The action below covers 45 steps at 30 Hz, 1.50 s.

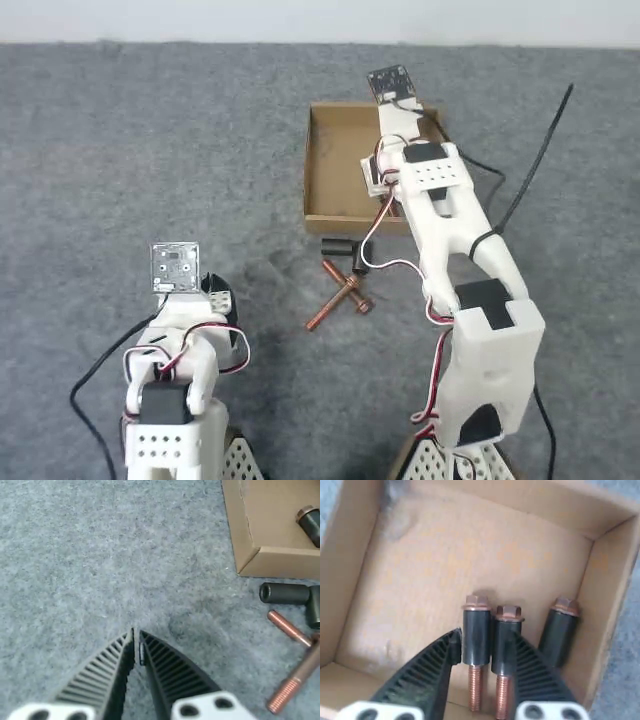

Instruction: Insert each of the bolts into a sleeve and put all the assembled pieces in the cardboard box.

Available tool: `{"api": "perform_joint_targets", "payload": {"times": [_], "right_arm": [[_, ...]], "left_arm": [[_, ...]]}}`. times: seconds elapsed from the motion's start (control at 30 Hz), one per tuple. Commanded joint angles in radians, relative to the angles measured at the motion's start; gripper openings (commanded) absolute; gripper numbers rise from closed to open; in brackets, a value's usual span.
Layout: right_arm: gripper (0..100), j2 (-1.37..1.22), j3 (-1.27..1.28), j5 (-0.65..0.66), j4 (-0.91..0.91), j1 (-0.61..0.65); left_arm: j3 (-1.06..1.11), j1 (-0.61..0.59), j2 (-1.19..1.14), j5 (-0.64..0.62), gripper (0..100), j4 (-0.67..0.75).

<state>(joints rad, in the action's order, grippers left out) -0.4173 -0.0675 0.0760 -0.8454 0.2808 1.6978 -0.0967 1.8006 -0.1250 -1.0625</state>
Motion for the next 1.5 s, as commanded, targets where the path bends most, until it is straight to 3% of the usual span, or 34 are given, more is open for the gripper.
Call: {"api": "perform_joint_targets", "payload": {"times": [0.0,0.1,0.37,0.8,0.97,1.47], "right_arm": [[2.3,0.084,-0.063,0.009,-0.051,0.007],[0.9,0.148,-0.063,-0.003,-0.122,0.018],[0.7,0.285,-0.063,-0.198,-0.360,0.047],[0.7,0.332,-0.061,-0.215,-0.731,0.133],[0.7,0.332,0.017,-0.215,-0.722,0.154],[1.0,0.331,0.250,-0.215,-0.374,0.177]], "left_arm": [[-0.013,-0.002,0.018,0.008,1,0.005],[-0.013,-0.002,0.018,0.008,1,0.005],[-0.013,-0.002,0.018,0.008,1,0.005],[-0.013,-0.002,0.018,0.008,1,0.005],[-0.013,-0.002,0.018,0.008,1,0.003],[-0.013,-0.002,0.018,0.009,1,0.003]]}}
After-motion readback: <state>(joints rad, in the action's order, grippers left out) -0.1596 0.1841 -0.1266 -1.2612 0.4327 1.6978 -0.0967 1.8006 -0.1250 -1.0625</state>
